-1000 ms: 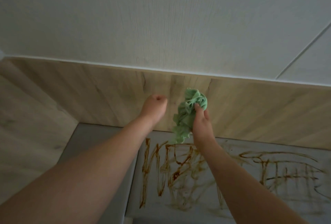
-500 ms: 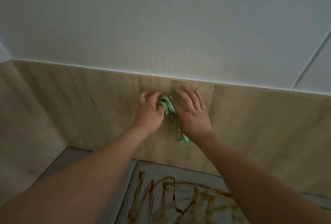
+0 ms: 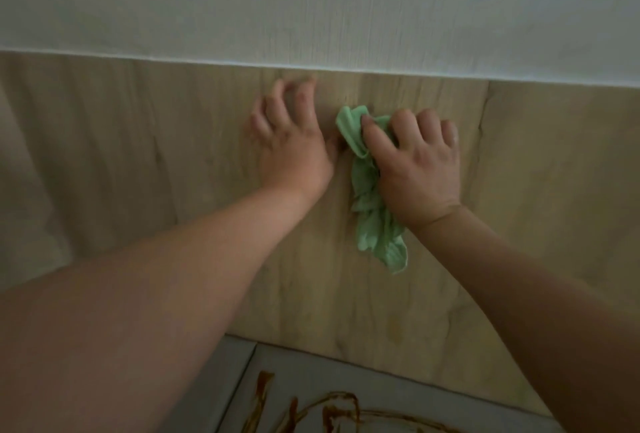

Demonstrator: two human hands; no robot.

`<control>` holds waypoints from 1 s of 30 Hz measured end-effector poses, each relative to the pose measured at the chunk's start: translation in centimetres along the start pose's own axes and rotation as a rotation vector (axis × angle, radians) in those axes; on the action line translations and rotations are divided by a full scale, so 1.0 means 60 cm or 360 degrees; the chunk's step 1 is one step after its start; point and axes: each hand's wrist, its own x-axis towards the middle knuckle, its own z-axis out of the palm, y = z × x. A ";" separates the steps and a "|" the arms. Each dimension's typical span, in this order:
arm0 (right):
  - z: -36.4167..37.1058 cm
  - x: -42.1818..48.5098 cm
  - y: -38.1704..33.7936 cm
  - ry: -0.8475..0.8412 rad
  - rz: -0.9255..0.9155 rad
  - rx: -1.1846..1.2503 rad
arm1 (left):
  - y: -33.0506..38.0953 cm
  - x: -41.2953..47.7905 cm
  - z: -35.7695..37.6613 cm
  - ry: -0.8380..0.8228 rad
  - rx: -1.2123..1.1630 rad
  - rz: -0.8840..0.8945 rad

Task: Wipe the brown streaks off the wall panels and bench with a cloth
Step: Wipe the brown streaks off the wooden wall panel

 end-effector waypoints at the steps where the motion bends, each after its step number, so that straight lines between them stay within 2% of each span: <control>1: -0.013 0.005 -0.003 -0.0080 0.0033 0.0008 | 0.003 0.001 -0.010 -0.0020 -0.0004 -0.0004; 5: -0.076 0.013 -0.045 -0.0584 0.0396 0.0114 | 0.029 -0.012 -0.041 -0.0011 -0.0061 0.0100; 8: -0.094 -0.007 -0.062 -0.0791 0.0541 0.0304 | 0.049 -0.017 -0.056 -0.0026 -0.0187 0.0312; 10: -0.099 -0.018 -0.039 -0.0774 0.0615 0.0477 | 0.053 -0.012 -0.062 -0.0161 -0.0382 0.0384; 12: -0.107 -0.018 -0.012 -0.0641 0.0717 0.0561 | 0.056 -0.005 -0.069 -0.0183 -0.0503 0.0361; 14: -0.119 -0.006 0.018 -0.0557 0.1091 0.0665 | 0.062 0.001 -0.078 -0.0242 -0.0655 0.0277; 16: -0.132 0.003 0.035 -0.0528 0.1562 0.0887 | 0.078 0.002 -0.091 -0.0462 -0.0804 0.0124; 17: -0.139 0.002 0.033 -0.0510 0.1640 0.0967 | 0.086 0.004 -0.095 -0.0574 -0.0883 0.0021; 18: -0.152 0.000 0.023 -0.0499 0.1557 0.1006 | 0.094 0.004 -0.101 -0.0677 -0.0981 -0.0094; 21: -0.157 -0.035 -0.020 -0.0485 0.0880 0.0976 | 0.110 0.000 -0.113 -0.0858 -0.1182 -0.0362; 22: -0.146 -0.049 -0.026 -0.0507 0.0739 0.0919 | 0.111 0.001 -0.115 -0.0917 -0.1216 -0.0412; 26: -0.106 -0.066 -0.015 -0.0615 0.0567 0.0483 | 0.103 0.002 -0.128 -0.1188 -0.1436 -0.0572; 28: -0.099 -0.058 -0.016 -0.0591 0.0458 0.0227 | 0.097 0.002 -0.133 -0.1179 -0.1440 -0.0572; 30: -0.095 -0.042 -0.011 -0.0440 0.0475 0.0154 | 0.095 0.003 -0.131 -0.1090 -0.1559 -0.0607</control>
